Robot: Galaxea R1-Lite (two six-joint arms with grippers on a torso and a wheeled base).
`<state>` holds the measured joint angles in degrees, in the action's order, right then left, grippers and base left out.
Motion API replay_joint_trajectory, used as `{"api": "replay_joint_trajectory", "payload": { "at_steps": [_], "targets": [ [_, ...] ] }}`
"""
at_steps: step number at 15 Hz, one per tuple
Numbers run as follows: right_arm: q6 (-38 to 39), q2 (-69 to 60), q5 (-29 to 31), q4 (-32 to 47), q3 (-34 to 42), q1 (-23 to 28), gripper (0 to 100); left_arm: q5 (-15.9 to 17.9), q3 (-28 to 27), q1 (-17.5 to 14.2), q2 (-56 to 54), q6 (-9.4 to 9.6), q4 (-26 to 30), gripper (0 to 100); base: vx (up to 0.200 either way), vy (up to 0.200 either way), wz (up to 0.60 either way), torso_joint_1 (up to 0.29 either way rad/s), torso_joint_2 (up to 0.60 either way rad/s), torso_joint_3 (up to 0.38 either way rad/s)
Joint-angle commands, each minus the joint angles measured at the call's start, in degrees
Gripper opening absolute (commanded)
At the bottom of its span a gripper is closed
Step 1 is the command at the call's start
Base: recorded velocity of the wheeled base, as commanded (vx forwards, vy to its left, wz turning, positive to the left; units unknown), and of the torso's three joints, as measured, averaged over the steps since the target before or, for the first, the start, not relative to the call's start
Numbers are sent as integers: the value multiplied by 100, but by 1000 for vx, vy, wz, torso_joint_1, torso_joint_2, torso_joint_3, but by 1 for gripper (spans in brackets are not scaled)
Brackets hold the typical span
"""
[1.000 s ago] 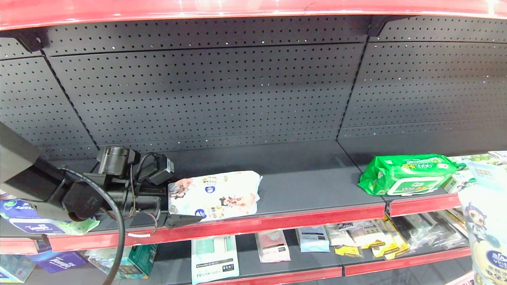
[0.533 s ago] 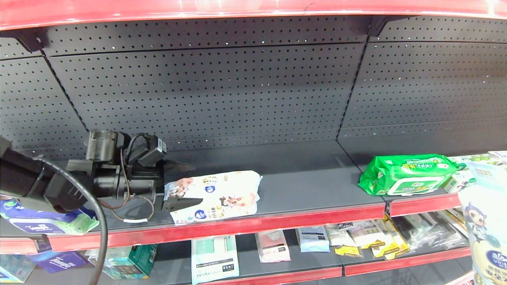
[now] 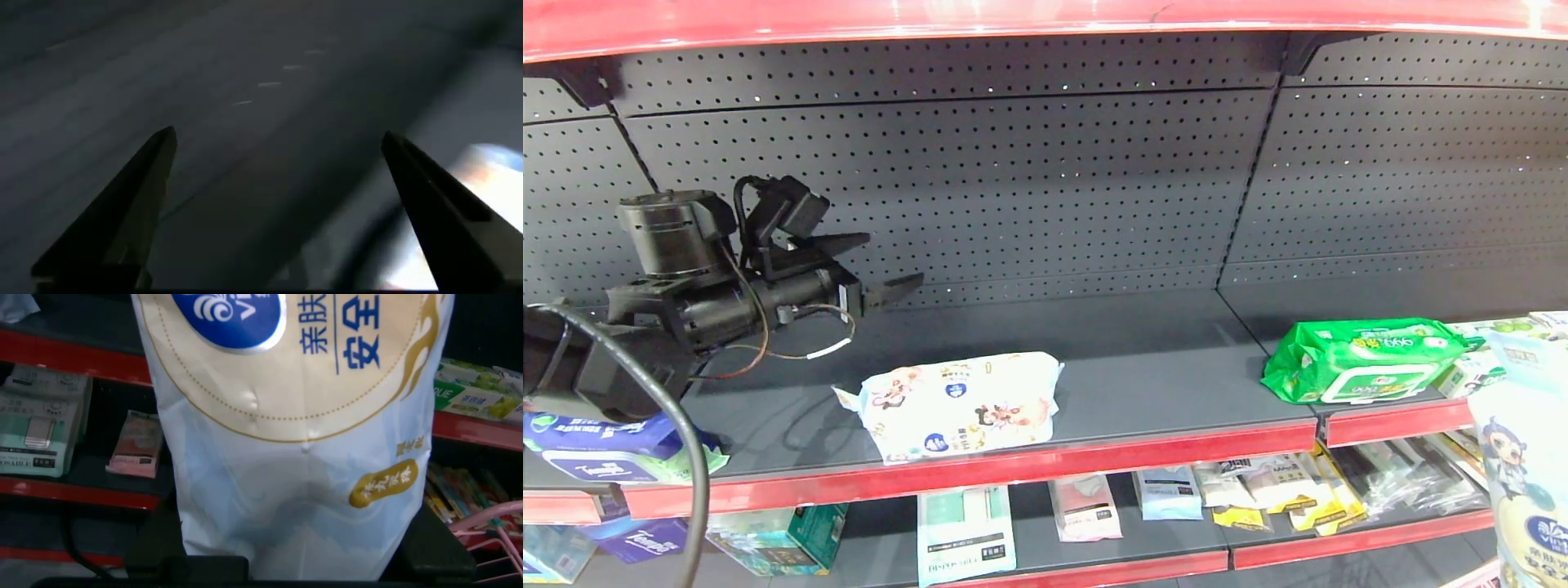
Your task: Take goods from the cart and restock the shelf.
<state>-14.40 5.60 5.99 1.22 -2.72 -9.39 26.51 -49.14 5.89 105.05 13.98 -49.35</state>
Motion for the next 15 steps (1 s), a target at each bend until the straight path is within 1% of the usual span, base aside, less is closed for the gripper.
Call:
{"api": "replay_joint_trajectory", "payload": {
  "at_steps": [1,2,3,4,5,6,7,8,9,10,11,12,13,14,15],
  "targets": [
    [-2,12,-1,1,-1,7,0,-1843,519,360,-336,-449,-400,100,0,0,0,0,0,0],
    [-2,21,-1,10,-1,25,0,-2704,563,404,-362,-783,-453,100,0,0,0,0,0,0],
    [-2,29,-1,19,-9,33,0,-3407,590,475,-450,-1337,-646,100,0,0,0,0,0,0],
    [-2,38,17,54,-27,51,0,-3785,686,510,-661,-1759,-831,100,0,0,0,0,0,0],
    [-2,91,87,63,-36,104,0,-3864,1047,510,-1109,-1811,-822,100,0,0,0,0,0,0],
    [-19,161,351,54,-53,262,0,-3864,1653,519,-1645,-1811,-813,100,0,0,0,0,0,0],
    [-19,451,474,45,-185,385,0,-3864,2269,527,-2181,-1811,-752,100,0,0,0,0,0,0],
    [25,812,474,10,-352,385,0,-3864,2690,527,-2665,-1803,-638,100,0,0,0,0,0,0],
    [157,1207,412,-8,-554,341,0,-3864,3121,527,-3289,-1794,-365,100,0,0,0,0,0,0],
    [227,1532,254,-8,-686,315,0,-3812,3534,527,-4053,-1723,74,100,0,0,0,0,0,0],
    [227,1734,192,1,-827,315,0,-3653,3754,545,-4616,-1636,479,100,0,0,0,0,0,0],
    [236,2147,131,28,-1082,297,0,-3223,3956,536,-5820,-1407,1577,100,0,0,0,0,0,0],
    [236,2455,-54,-16,-1187,297,0,-2941,3903,536,-6787,-1266,2694,100,0,0,0,0,0,0],
    [236,2675,-388,-25,-1328,297,0,-2678,3719,536,-7771,-1161,3880,100,0,0,0,0,0,0],
    [200,2930,-625,-25,-1477,306,0,-2458,3376,536,-8764,-1047,5207,100,0,0,0,0,0,0]
  ]
}}
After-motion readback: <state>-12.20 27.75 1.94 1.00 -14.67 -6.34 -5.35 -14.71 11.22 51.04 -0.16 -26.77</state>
